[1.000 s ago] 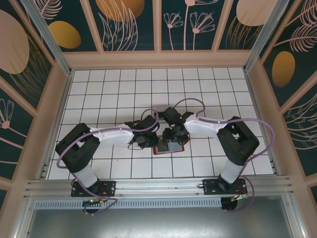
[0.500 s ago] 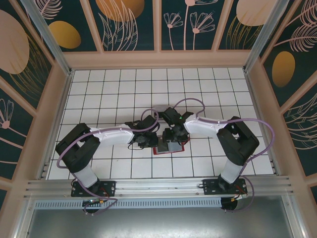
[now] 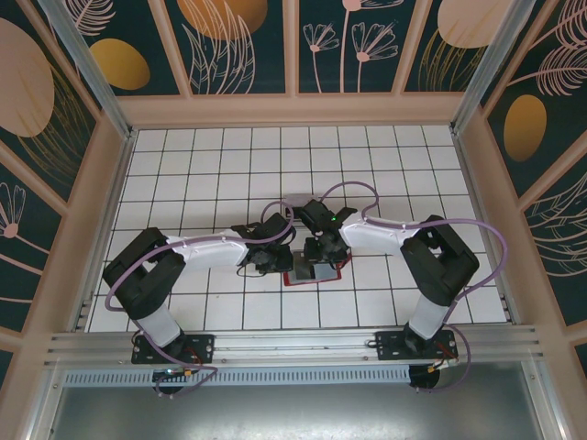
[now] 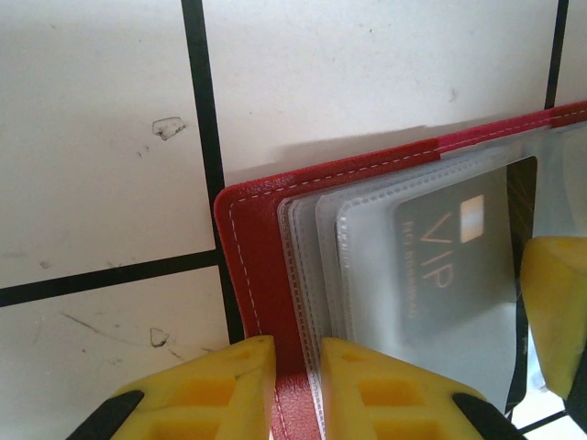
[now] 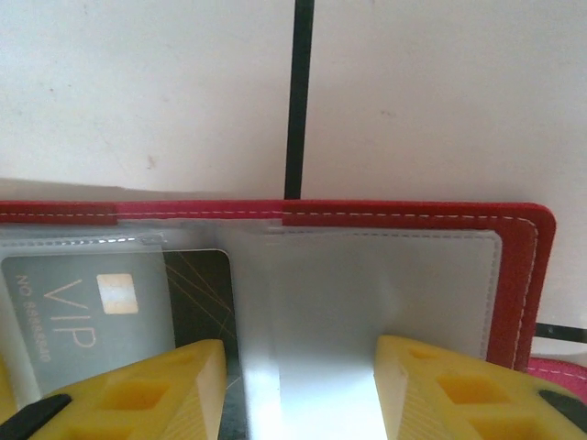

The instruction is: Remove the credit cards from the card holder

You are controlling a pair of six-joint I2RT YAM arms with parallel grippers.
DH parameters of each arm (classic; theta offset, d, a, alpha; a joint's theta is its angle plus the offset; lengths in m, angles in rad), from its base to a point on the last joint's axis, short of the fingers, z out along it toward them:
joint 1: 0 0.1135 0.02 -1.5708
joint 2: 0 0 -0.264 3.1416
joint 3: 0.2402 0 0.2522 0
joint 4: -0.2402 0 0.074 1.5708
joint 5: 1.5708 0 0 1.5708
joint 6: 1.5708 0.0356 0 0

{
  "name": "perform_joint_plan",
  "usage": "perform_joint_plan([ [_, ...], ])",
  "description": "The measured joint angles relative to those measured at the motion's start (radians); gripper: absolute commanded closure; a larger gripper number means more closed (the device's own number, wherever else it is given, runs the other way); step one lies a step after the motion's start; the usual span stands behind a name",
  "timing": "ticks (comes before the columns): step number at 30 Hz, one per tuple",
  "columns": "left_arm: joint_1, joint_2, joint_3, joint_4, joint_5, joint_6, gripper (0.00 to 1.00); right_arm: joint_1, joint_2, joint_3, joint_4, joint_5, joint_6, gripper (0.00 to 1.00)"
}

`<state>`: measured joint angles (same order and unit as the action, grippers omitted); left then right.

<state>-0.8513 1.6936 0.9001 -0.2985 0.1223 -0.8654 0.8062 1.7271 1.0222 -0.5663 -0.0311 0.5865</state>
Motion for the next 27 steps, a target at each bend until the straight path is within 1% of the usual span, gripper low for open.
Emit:
perform_joint_plan([
  [2, 0.000, 0.000, 0.000, 0.000, 0.000, 0.000, 0.77, 0.000, 0.000, 0.000, -0.005, 0.006, 0.001, 0.60],
  [7, 0.000, 0.000, 0.001, -0.002, 0.000, 0.000, 0.77, 0.000, -0.004, 0.000, -0.013, 0.015, 0.005, 0.60],
  [12, 0.000, 0.000, 0.012, -0.024, -0.013, 0.004, 0.78, -0.003, -0.029, 0.002, -0.044, 0.025, 0.019, 0.55],
  [15, 0.000, 0.000, 0.023, -0.041, -0.024, 0.007, 0.77, -0.013, -0.070, 0.002, -0.047, 0.022, 0.023, 0.54],
  [18, 0.000, -0.004, 0.037, -0.055, -0.030, 0.007, 0.77, -0.033, -0.126, -0.013, -0.023, -0.014, 0.026, 0.54],
  [21, 0.000, -0.009, 0.055, -0.074, -0.030, 0.008, 0.74, -0.057, -0.168, -0.051, 0.023, -0.064, 0.030, 0.54],
  [27, -0.002, -0.010, 0.100, -0.076, -0.027, 0.016, 0.70, -0.086, -0.177, -0.137, 0.108, -0.160, 0.047, 0.56],
])
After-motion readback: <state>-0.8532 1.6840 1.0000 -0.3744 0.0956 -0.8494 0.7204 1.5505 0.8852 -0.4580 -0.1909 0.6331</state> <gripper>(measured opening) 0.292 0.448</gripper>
